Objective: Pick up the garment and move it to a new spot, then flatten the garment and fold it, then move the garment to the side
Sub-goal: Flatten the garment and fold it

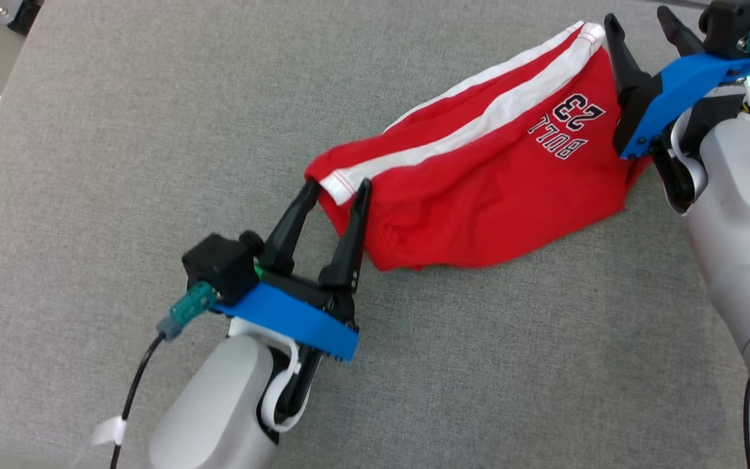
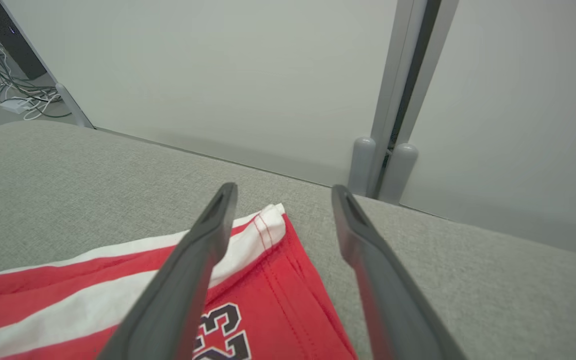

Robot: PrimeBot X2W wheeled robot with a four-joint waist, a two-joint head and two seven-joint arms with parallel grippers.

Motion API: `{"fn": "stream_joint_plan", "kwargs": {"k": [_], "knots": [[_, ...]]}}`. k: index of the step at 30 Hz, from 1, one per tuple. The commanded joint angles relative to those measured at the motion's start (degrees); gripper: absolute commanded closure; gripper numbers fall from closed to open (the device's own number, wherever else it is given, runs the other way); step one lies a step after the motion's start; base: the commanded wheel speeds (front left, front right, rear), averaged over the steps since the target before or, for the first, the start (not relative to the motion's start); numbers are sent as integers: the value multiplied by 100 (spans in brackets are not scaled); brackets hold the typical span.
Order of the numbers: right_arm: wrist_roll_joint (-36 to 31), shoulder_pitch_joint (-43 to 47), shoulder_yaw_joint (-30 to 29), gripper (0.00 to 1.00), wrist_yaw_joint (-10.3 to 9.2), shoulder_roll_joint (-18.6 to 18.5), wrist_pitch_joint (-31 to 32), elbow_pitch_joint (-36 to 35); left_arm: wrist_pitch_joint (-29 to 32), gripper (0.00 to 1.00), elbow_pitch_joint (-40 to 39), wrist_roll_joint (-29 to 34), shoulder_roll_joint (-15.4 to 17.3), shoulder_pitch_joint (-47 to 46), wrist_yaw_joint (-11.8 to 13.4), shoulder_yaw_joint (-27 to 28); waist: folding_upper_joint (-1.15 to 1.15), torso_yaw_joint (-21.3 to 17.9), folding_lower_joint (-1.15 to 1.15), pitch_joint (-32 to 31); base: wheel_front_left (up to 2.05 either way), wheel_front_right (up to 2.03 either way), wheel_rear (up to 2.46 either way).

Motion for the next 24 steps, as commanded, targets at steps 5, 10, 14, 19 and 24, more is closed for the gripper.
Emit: {"fn": "stream_joint_plan", "kwargs": {"k": [5,10,14,19,24], "knots": [[120,341,264,0,3,-211,-100,127,-23,0,-226,461,168,555,-6,102,-1,-22,0,-232,0,0,0],[231,589,470,0,3,-456,-61,196,-23,0,-544,774,272,1052,-6,492,-1,94,0,-389,0,0,0],[290,717,635,0,2,-617,21,240,-24,0,-776,1066,251,1287,-6,996,-1,208,0,-407,0,0,0],[352,723,791,0,3,-730,179,283,-23,0,-1048,1373,76,1444,-6,1673,-1,300,0,-309,0,0,0],[401,673,890,0,2,-767,343,333,-23,0,-1250,1880,-121,1539,-6,2255,-1,354,0,-217,0,0,0]]}}
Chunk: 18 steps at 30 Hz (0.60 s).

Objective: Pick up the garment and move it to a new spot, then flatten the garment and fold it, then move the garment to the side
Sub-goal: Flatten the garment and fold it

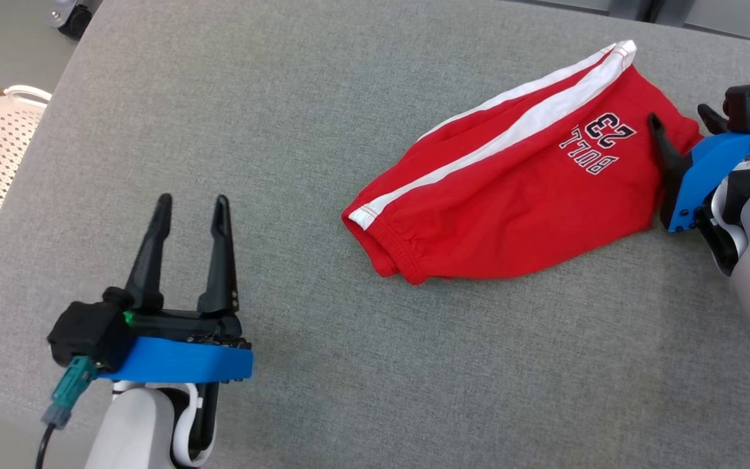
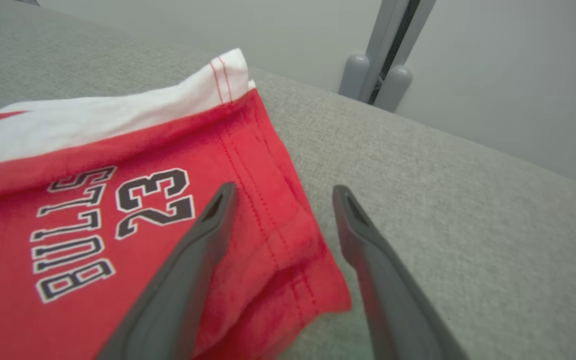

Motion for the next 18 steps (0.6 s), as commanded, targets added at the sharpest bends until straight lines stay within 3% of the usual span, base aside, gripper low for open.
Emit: {"fn": "stream_joint_plan", "kwargs": {"k": [1,10,12,13,18], "knots": [[41,-10,44,0,1,-35,84,25,-23,0,-80,91,-86,100,-6,182,0,27,0,30,0,0,0],[95,80,191,0,1,35,618,123,-23,0,-115,404,-227,166,-6,613,0,16,0,103,0,0,0],[106,90,226,89,2,64,680,134,-23,0,-79,448,-225,174,-6,649,0,-3,0,103,0,0,0],[115,99,247,100,1,88,687,136,-23,0,-54,463,-225,174,-6,664,0,-21,0,99,0,0,0],[270,165,234,100,-1,205,477,67,-24,0,32,619,-229,156,-6,738,0,-190,0,-5,0,0,0]]}}
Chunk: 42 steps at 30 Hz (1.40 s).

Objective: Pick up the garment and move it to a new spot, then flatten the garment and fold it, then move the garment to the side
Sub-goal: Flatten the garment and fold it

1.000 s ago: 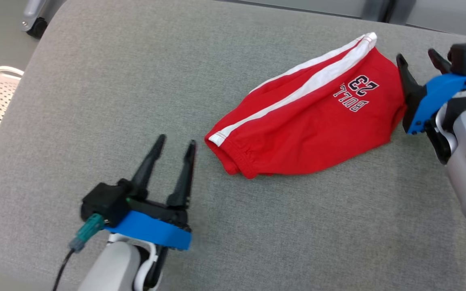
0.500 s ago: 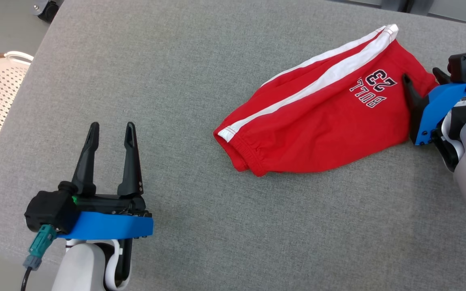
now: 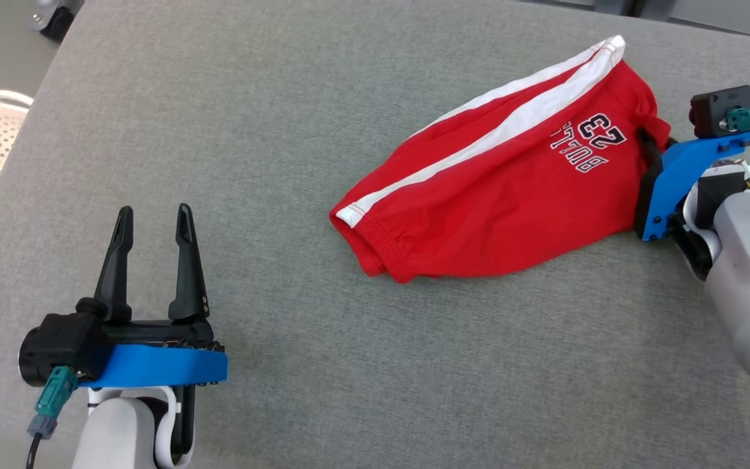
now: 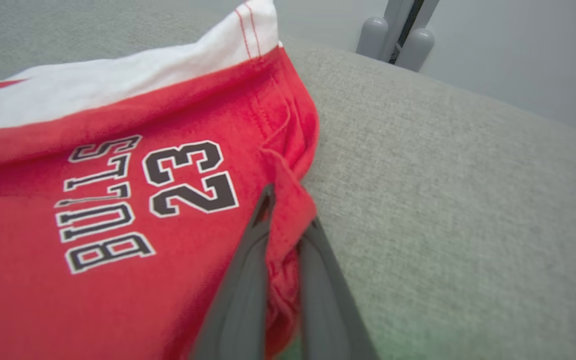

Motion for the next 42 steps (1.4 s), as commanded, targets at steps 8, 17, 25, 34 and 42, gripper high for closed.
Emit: {"fn": "stream_joint_plan", "kwargs": {"k": [8,17,25,34,42], "knots": [[486,467,-5,100,-2,210,-537,-278,-24,0,88,287,-9,82,-6,128,0,-467,0,-396,0,0,0],[1232,1381,27,100,-2,265,-1056,-1040,-23,0,76,508,-7,352,-6,274,0,-1099,0,-796,0,0,0],[1743,2523,-345,100,-1,-8,-1160,-1776,-23,0,24,610,17,555,-6,345,0,-1473,0,-1015,0,0,0],[1633,3611,-1294,100,-1,-258,-1163,-2481,-23,0,11,609,63,632,-6,279,0,-1584,0,-1091,0,0,0],[1312,3827,-1511,100,-1,-15,-1163,-3017,-23,0,36,617,61,711,-6,258,0,-1637,0,-1177,0,0,0]]}}
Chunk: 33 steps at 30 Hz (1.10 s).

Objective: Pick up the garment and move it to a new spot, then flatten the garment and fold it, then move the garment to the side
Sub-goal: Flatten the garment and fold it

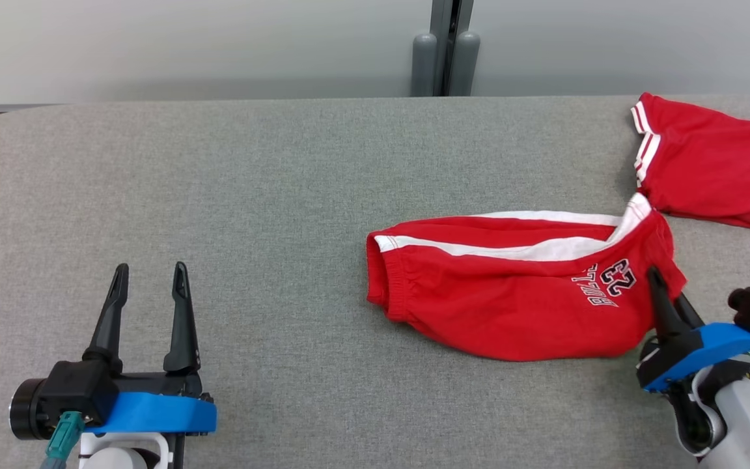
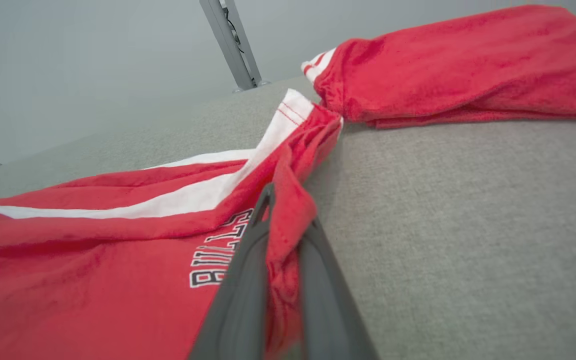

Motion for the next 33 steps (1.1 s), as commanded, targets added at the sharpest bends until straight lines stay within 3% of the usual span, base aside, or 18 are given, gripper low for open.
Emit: {"fn": "stream_joint_plan", "kwargs": {"k": [1,9,16,25,33], "knots": [[-89,70,-12,100,1,49,-29,-137,-23,0,5,17,20,48,-6,-1,0,-7,0,-42,0,0,0],[-408,-107,181,100,1,349,116,-1057,-23,0,20,1,16,100,-6,-49,0,29,0,-187,0,0,0],[-546,-330,594,100,2,831,417,-1580,-23,0,43,-19,4,129,-6,-117,0,107,0,-238,0,0,0],[-562,-425,1123,100,1,1274,565,-1368,-23,0,45,-61,-19,36,-6,-171,0,366,0,-187,0,0,0],[-355,-473,1731,100,2,1426,362,-812,-23,0,47,-114,-37,-17,-6,-202,0,451,0,-19,0,0,0]]}}
